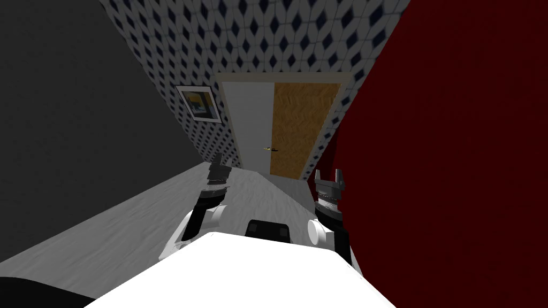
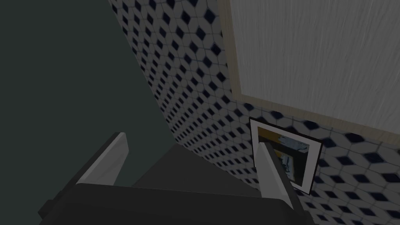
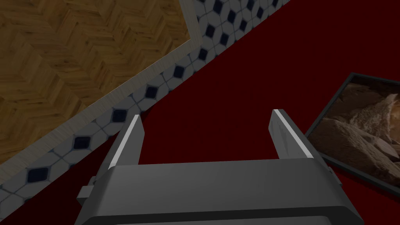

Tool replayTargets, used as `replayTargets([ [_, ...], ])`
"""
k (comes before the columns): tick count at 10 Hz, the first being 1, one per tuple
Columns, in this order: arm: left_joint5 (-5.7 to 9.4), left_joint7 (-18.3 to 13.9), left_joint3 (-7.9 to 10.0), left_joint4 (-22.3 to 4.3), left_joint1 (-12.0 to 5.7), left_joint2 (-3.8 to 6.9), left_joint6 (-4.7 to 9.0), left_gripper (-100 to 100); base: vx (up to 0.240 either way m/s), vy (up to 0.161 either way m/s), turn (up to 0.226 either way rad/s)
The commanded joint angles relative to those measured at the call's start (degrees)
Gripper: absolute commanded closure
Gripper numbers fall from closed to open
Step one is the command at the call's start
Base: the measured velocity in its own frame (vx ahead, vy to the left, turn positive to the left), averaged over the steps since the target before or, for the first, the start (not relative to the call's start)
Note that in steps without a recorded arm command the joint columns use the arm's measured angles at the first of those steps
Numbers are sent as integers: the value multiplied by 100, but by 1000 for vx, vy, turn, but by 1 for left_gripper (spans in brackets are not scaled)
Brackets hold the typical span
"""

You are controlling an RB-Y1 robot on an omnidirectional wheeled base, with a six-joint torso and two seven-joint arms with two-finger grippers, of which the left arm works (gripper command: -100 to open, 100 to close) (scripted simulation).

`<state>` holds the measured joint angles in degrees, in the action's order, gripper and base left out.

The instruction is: Pull the door open

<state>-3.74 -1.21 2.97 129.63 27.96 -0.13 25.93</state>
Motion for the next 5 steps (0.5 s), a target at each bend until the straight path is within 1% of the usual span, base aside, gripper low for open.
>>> replayTargets([
  [1,31,-33,0,-195,-44,69,61,-100,68,-33,-43],
  [4,95,-102,0,-602,-135,198,188,-100,174,0,-49],
  [5,109,-117,0,-691,-154,225,216,-100,141,-30,-35],
])
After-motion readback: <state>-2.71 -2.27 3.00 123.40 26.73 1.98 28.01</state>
